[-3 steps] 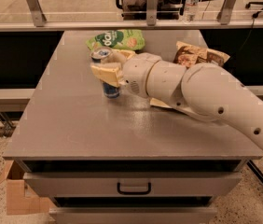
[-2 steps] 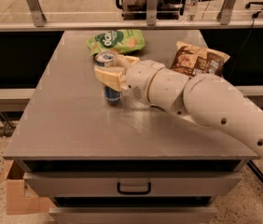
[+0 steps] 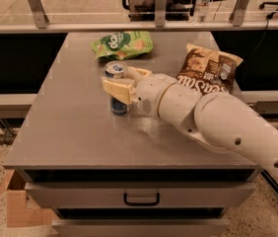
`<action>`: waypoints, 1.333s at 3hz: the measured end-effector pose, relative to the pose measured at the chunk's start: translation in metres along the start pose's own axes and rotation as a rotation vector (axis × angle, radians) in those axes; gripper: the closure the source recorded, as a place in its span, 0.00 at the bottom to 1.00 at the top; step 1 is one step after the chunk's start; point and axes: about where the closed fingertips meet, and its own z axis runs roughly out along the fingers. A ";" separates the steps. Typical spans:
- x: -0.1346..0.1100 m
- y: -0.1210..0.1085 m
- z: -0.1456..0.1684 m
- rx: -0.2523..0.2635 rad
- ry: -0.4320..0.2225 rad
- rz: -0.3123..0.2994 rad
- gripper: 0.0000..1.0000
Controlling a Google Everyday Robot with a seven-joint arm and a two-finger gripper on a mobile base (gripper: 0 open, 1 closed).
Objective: Place redbull can upright
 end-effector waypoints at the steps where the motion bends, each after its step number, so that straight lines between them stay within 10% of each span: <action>1: 0.001 -0.001 -0.002 0.005 0.000 0.007 0.08; 4: 0.008 -0.006 -0.090 0.159 0.208 0.024 0.00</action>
Offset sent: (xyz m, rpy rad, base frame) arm -0.0124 -0.0279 0.0001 -0.0506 0.0389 -0.0455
